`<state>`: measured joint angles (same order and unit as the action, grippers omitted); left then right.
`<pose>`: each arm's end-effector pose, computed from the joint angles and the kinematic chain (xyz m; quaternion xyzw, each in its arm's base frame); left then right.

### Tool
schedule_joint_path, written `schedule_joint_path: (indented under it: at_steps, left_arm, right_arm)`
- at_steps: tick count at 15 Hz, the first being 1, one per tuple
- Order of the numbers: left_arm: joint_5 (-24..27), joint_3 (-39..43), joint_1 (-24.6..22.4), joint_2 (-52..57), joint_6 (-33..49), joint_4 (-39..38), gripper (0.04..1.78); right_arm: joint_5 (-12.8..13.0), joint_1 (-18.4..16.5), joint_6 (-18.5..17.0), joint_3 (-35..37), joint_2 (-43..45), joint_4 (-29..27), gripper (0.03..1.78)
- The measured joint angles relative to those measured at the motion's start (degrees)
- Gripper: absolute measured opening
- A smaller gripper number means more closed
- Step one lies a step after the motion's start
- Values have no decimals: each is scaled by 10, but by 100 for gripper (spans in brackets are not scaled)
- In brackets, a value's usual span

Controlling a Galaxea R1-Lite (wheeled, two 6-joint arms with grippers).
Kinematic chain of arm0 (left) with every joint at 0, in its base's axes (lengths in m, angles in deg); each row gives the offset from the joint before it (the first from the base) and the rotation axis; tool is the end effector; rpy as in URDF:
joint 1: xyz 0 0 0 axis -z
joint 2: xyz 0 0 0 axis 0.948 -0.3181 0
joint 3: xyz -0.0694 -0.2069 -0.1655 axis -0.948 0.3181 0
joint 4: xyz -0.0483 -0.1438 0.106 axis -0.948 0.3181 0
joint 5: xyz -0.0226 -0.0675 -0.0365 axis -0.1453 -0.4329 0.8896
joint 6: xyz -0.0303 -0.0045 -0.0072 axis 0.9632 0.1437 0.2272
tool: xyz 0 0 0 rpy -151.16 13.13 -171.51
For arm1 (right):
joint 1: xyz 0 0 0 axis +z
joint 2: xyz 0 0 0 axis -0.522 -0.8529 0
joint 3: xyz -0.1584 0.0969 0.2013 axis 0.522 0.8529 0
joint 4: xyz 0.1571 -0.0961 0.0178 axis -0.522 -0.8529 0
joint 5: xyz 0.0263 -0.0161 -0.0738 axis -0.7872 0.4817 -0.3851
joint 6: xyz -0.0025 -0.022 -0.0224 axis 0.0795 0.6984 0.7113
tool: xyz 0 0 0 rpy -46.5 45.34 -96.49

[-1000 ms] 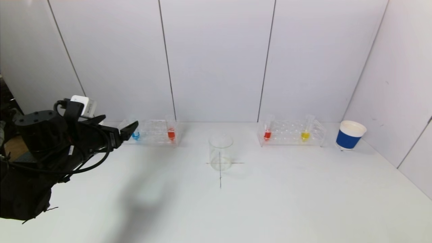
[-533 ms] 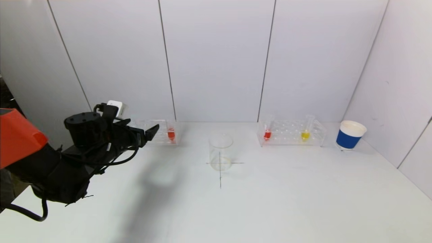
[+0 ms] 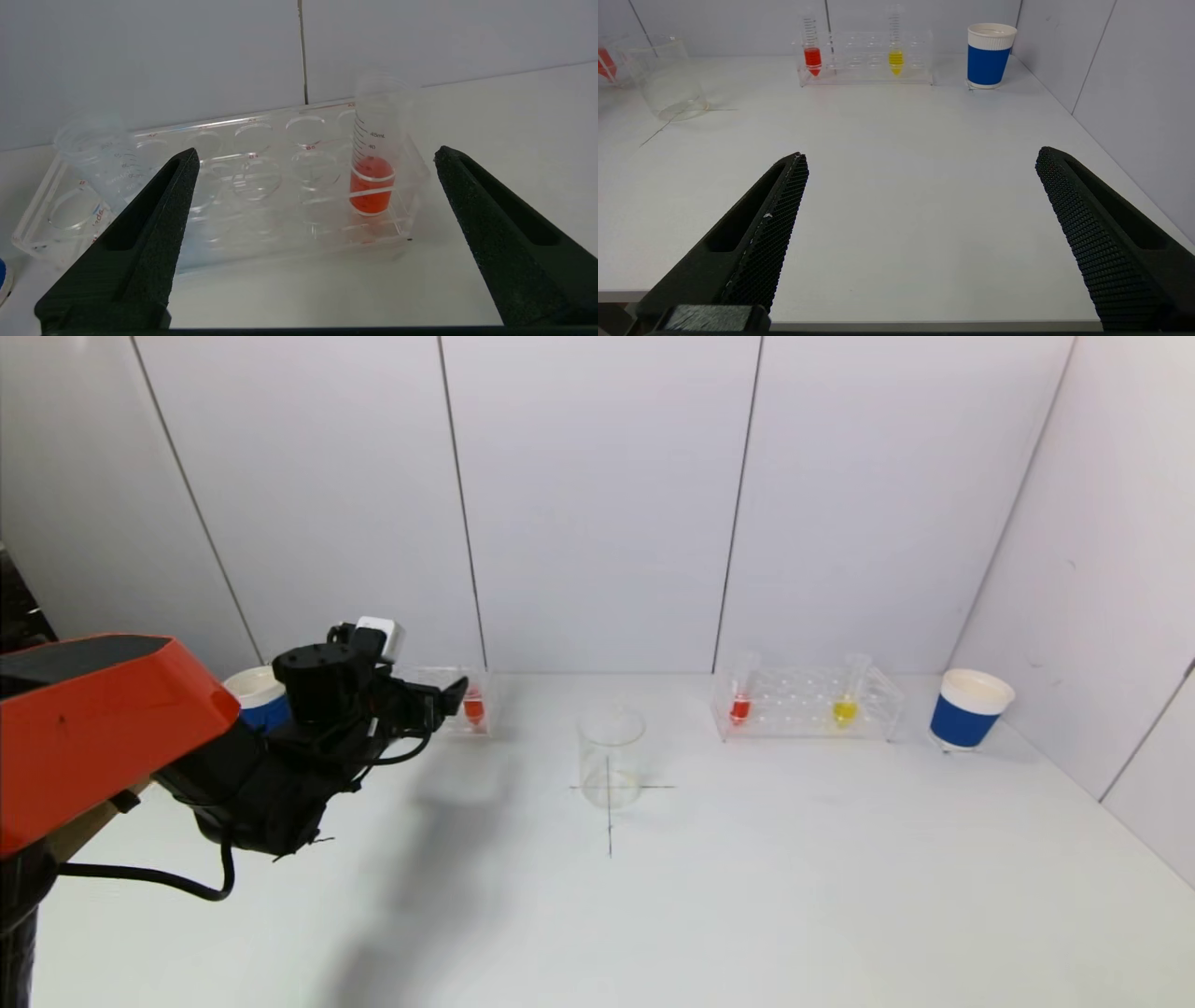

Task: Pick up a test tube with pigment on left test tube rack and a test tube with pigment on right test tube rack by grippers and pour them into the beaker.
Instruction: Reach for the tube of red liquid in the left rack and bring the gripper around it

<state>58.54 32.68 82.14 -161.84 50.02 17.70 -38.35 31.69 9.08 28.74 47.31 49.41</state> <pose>0.3805 -0.0709 0.0748 0.0292 0.0419 -0.0801 0.9955 0.0065 -0.0007 0.0768 0.0105 -0.0056 -0.0087 0.9999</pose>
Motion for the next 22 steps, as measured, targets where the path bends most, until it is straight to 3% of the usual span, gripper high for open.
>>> schedule_joint_path:
  at_steps: [11, 22]
  left_arm:
    - [-24, -127, 31, -71, 11, 66, 176]
    - [-35, -171, 31, -102, 13, 64, 176]
  right_arm:
    - [0, 0, 0, 0, 0, 0, 177]
    - [0, 0, 0, 0, 0, 0, 177]
